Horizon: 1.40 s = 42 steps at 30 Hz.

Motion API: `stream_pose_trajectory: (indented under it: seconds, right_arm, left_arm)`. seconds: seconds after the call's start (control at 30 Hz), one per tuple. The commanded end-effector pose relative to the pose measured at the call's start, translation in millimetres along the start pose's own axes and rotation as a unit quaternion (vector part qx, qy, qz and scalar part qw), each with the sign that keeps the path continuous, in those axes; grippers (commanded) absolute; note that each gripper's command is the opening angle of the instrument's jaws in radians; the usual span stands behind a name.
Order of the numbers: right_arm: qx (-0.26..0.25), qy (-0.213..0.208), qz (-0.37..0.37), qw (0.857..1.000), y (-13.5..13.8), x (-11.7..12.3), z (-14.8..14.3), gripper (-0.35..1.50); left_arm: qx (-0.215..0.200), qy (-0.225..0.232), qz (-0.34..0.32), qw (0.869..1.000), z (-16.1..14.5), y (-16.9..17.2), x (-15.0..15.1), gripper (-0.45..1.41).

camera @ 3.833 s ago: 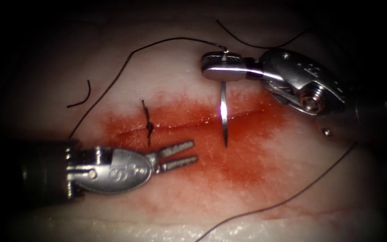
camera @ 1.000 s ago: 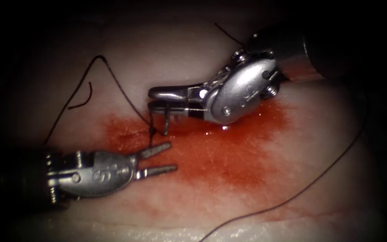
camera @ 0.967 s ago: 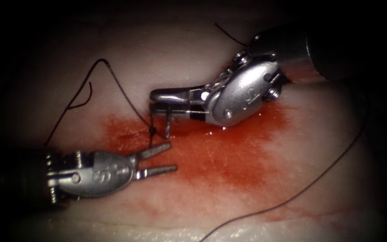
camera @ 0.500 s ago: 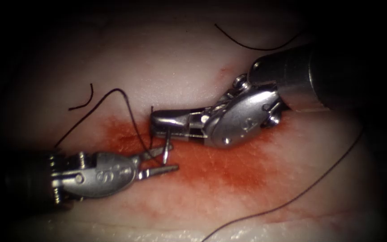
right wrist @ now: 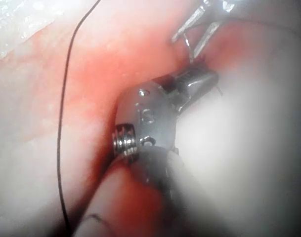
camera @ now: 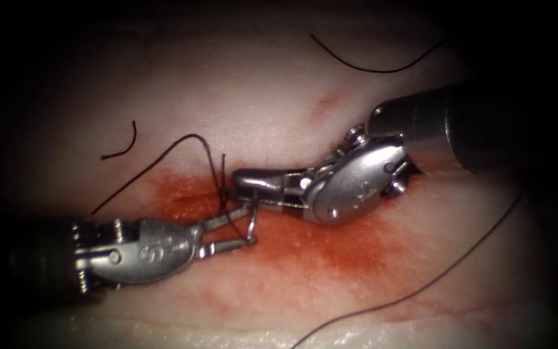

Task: Wound Closure
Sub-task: Push needle through adjacent tissue above incision with right needle holder

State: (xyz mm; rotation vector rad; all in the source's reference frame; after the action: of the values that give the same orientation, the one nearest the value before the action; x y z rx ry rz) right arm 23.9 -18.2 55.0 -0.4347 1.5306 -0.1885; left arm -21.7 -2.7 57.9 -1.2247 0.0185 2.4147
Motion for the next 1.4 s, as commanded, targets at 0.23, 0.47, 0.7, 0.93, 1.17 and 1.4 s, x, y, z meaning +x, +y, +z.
stream_pose_trajectory:
  seconds: [0.23, 0.47, 0.7, 0.93, 1.17, 1.4]
  right_arm:
    - [-0.040, 0.013, 0.055, 0.998, 4.9, 1.0, 1.4, -0.35]
    - [-0.043, 0.024, 0.108, 0.993, 8.2, 1.0, 3.3, -0.35]
    - [-0.039, 0.030, 0.222, 0.974, 9.0, -0.2, 4.0, -0.35]
    - [-0.050, 0.011, 0.401, 0.915, 9.9, -2.0, 5.2, -0.35]
    - [-0.021, -0.029, 0.521, 0.853, 7.3, -2.7, 6.2, -0.35]
    - [-0.009, -0.053, 0.619, 0.784, 6.5, -3.1, 5.7, -0.35]
  left_arm:
    - [0.007, -0.006, 0.002, 1.000, 2.3, 0.4, -0.4, -0.06]
    - [0.000, -0.034, -0.004, 0.999, 4.2, 0.9, -3.9, -0.03]
    - [-0.009, -0.040, -0.001, 0.999, 2.2, 1.9, -5.4, -0.01]
    - [-0.007, -0.044, -0.005, 0.999, 2.0, 2.0, -6.2, -0.01]
    - [-0.006, -0.045, -0.005, 0.999, 2.0, 2.0, -6.1, -0.01]
    - [-0.007, -0.045, -0.006, 0.999, 1.7, 1.8, -6.1, -0.01]
